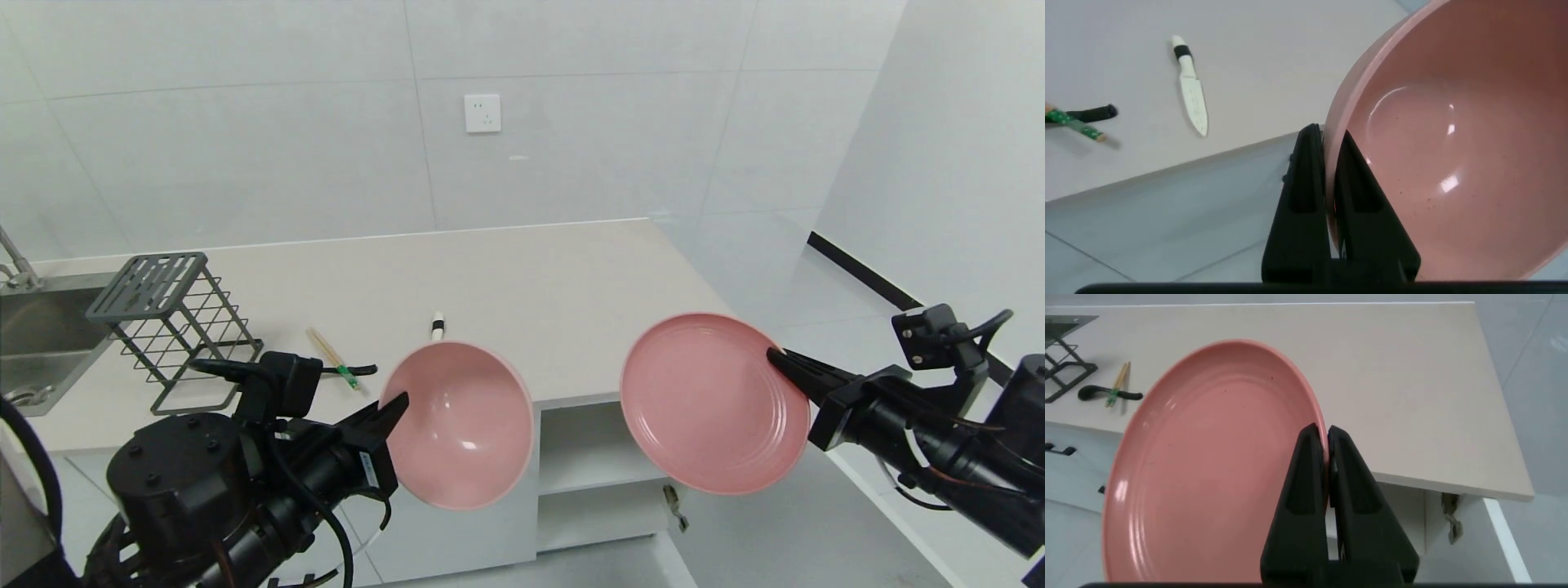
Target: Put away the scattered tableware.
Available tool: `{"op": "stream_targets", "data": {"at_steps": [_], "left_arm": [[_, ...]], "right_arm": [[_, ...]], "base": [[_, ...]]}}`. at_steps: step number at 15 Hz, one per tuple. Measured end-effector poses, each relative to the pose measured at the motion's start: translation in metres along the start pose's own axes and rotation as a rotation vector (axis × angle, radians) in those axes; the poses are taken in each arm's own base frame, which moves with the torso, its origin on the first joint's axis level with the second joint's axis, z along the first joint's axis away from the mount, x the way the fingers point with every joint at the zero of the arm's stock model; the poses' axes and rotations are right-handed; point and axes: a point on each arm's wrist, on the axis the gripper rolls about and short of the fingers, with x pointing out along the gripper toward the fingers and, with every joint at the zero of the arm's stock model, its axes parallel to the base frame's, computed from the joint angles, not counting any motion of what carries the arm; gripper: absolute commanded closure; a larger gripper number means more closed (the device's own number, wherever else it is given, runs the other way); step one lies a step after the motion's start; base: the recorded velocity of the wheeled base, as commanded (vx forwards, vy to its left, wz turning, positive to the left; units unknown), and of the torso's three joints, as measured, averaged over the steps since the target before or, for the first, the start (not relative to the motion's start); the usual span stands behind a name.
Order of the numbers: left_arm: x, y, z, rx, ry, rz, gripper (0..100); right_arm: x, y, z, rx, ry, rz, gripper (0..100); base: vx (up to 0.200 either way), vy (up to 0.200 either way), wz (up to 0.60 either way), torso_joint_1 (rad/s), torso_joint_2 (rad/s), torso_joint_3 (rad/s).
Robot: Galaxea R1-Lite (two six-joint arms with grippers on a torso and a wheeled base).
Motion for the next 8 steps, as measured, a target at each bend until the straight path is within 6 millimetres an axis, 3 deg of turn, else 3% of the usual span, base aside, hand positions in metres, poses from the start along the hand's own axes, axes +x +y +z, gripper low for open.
{"op": "stream_targets", "data": {"at_steps": [3, 8], "left_arm": [[0.0003, 0.0007, -0.0011, 0.003, 0.006, 0.003, 100], [0.0008, 0.0006, -0.0015, 0.002, 0.007, 0.001, 100]], "right_arm": [[0.0001, -0.0002, -0.0001, 0.000, 0.001, -0.002, 100], [0.0004, -0.0003, 0.0000, 0.000, 0.000, -0.003, 100]], "base": [[0.000, -0.200, 0.00, 0.006, 0.00, 0.002], [0.000, 0.000, 0.00, 0.000, 0.00, 0.000]]}}
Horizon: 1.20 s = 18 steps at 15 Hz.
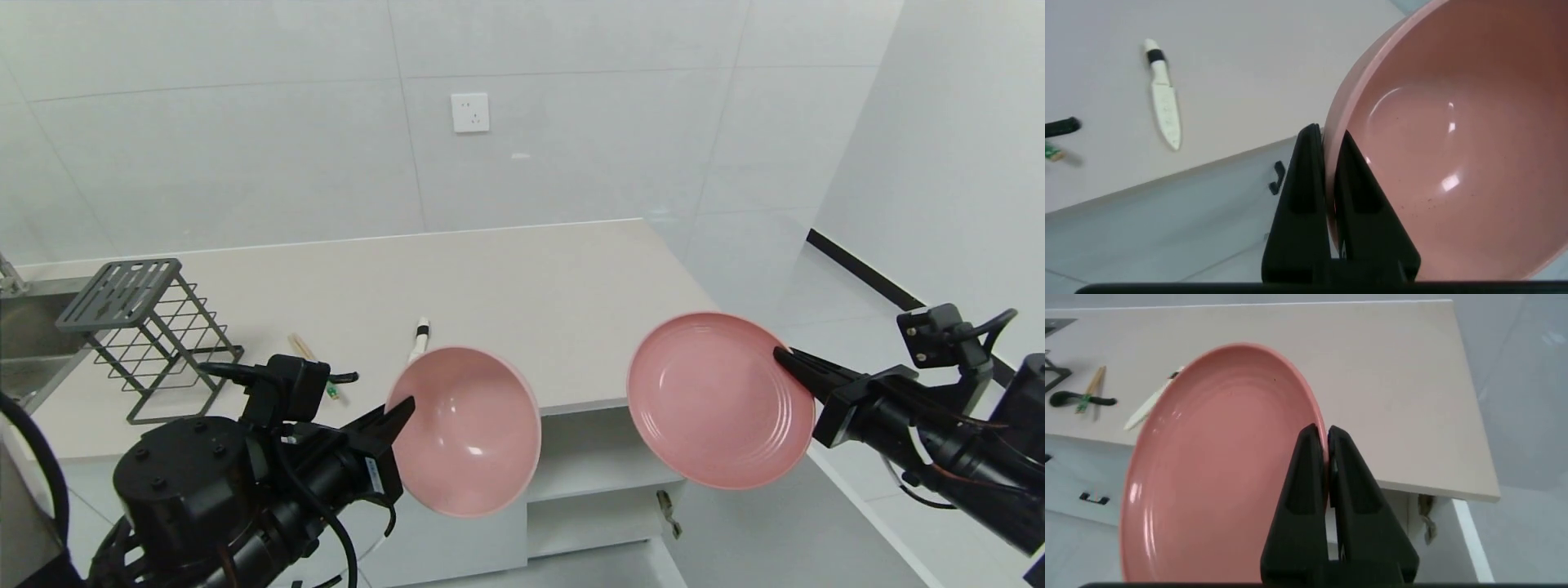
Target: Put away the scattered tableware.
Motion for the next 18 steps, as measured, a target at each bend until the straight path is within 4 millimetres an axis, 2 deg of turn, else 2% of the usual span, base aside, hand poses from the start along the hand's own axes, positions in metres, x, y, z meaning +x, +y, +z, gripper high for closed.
{"op": "stream_targets", "data": {"at_steps": [3, 10, 18], "left_arm": [[-0.0003, 0.0003, 0.0006, -0.002, -0.003, 0.003, 100], [-0.0009, 0.0011, 0.0004, -0.001, -0.001, 0.006, 100], [-0.0012, 0.0007, 0.0001, 0.000, 0.001, 0.002, 100]], "right_arm": [[-0.0002, -0.0008, 0.0001, 0.001, 0.000, -0.003, 100], [0.0001, -0.0002, 0.0010, 0.001, -0.005, 0.000, 100], [-0.0010, 0.0019, -0.0007, -0.001, 0.004, 0.008, 100]], "base": [[-0.200, 0.000, 0.00, 0.007, 0.01, -0.002], [0.000, 0.000, 0.00, 0.000, 0.00, 0.000], [0.000, 0.000, 0.00, -0.159, 0.32, 0.153]]}}
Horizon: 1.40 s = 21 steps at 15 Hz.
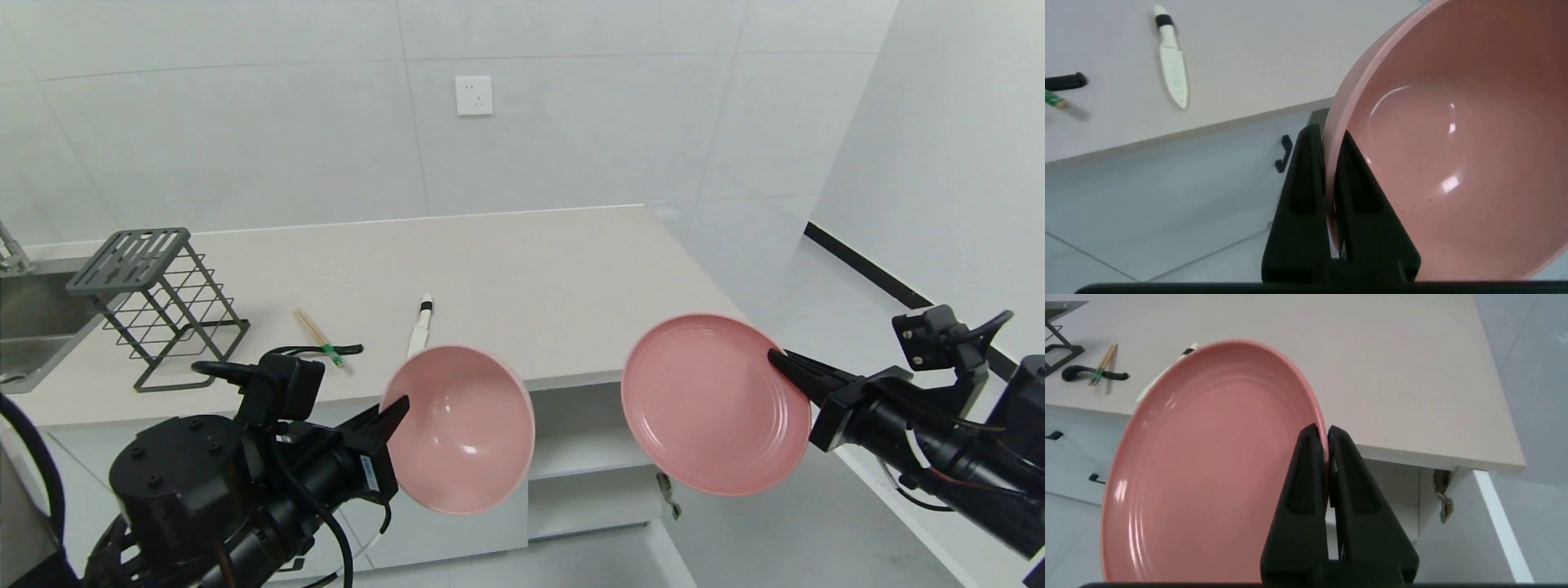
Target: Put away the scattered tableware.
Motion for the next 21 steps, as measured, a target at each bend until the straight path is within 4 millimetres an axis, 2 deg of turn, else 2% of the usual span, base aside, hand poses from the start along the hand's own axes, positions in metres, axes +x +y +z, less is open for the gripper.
{"op": "stream_targets", "data": {"at_steps": [6, 21], "left_arm": [[0.0000, -0.0003, -0.0001, 0.000, 0.001, -0.002, 100], [-0.0005, 0.0010, 0.0001, -0.001, 0.000, 0.003, 100]], "right_arm": [[-0.0004, 0.0003, -0.0006, 0.001, 0.003, 0.001, 100], [-0.0002, 0.0001, -0.0010, 0.001, 0.005, 0.000, 100]], "base": [[0.000, 0.000, 0.00, -0.202, 0.40, 0.198], [0.000, 0.000, 0.00, -0.273, 0.53, 0.258]]}}
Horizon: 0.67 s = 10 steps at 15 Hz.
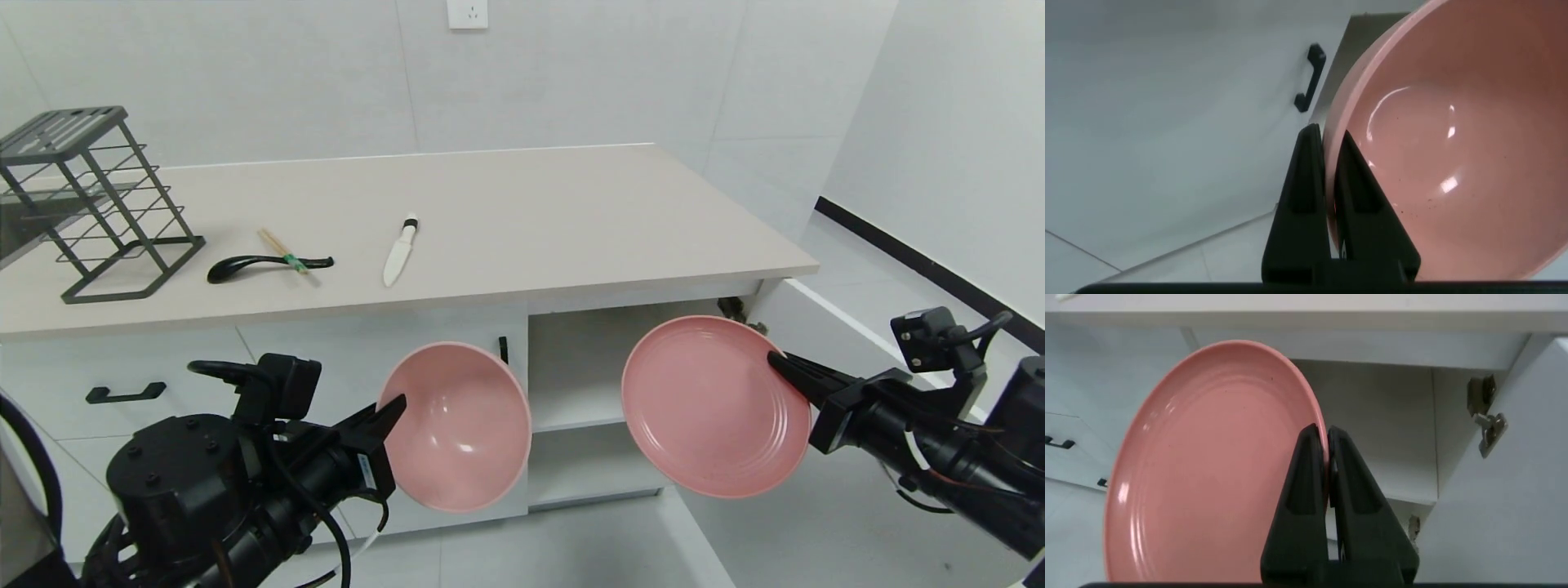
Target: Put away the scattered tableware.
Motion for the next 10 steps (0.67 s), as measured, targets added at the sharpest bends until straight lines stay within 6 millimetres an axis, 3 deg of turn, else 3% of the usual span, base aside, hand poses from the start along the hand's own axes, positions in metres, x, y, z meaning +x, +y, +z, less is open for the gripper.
{"op": "stream_targets", "data": {"at_steps": [10], "left_arm": [[-0.0004, 0.0003, -0.0016, 0.002, 0.009, 0.001, 100]], "right_arm": [[0.0005, -0.0003, -0.0010, 0.001, 0.005, -0.002, 100]], "base": [[0.000, 0.000, 0.00, -0.246, 0.45, 0.201]]}}
